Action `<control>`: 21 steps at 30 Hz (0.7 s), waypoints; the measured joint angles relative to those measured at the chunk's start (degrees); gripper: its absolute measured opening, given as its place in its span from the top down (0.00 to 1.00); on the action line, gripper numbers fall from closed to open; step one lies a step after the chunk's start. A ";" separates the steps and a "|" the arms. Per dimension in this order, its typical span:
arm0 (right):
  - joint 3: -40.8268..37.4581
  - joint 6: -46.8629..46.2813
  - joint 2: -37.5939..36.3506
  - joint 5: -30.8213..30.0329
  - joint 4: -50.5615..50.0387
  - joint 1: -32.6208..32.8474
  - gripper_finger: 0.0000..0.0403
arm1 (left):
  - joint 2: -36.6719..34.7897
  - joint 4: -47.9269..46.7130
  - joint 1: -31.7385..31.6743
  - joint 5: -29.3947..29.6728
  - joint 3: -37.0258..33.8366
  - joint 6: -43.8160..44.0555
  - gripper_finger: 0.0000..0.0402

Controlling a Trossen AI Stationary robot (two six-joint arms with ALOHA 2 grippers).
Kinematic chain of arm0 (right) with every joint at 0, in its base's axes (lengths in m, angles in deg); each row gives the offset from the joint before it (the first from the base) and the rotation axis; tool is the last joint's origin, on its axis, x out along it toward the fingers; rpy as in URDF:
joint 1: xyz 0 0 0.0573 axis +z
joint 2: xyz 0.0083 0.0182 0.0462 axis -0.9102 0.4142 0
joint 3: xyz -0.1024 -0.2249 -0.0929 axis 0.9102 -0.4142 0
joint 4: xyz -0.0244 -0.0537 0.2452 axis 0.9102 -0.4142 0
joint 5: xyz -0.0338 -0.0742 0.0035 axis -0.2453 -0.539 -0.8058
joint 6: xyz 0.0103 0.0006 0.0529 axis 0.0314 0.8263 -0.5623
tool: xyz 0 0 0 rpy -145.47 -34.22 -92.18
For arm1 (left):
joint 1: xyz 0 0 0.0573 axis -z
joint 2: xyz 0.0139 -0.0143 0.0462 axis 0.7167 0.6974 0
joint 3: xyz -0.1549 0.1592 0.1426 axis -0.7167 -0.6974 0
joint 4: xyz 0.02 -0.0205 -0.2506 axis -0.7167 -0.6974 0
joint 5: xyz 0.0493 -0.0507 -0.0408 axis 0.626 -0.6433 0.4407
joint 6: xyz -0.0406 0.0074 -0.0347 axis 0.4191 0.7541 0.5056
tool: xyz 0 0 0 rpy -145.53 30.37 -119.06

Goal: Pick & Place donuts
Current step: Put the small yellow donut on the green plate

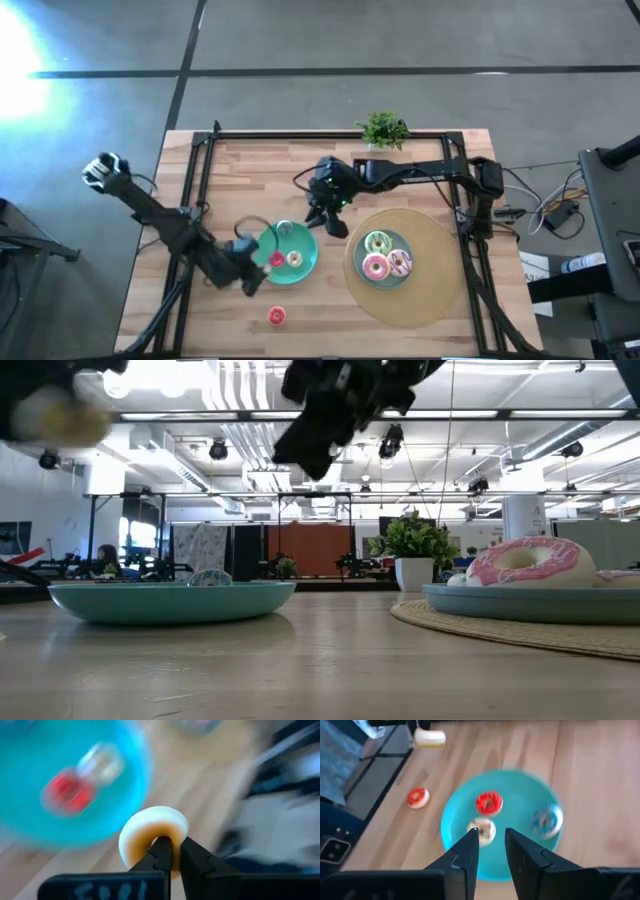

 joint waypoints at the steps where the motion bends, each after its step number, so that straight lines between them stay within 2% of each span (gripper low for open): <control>1: 0.00 2.04 -0.86 0.00 0.34 0.06 0.78 | -2.81 5.26 -1.35 0.98 -1.98 -2.10 1.00; 6: 0.01 4.78 -4.30 -0.01 1.21 0.90 0.77 | -10.75 26.02 -9.76 -0.80 -10.93 -12.11 1.00; 9: 0.26 5.88 -5.75 0.07 1.21 1.58 0.75 | -11.36 33.46 -15.62 -6.89 -14.24 -16.58 1.00; 12: 0.35 11.55 -6.78 -0.25 0.94 2.40 0.71 | -9.90 39.84 -22.03 -15.33 -15.25 -19.11 1.00; 16: 0.37 20.60 -7.79 -5.85 -0.68 3.99 0.64 | -7.19 42.40 -28.33 -25.94 -15.14 -19.63 1.00; 19: 0.37 23.41 -7.94 -9.26 -1.08 4.40 0.58 | -5.31 41.38 -30.27 -30.16 -14.15 -20.30 1.00; 21: 0.37 24.15 -8.00 -9.49 -1.08 4.44 0.55 | -4.08 41.52 -30.92 -31.80 -13.02 -21.46 1.00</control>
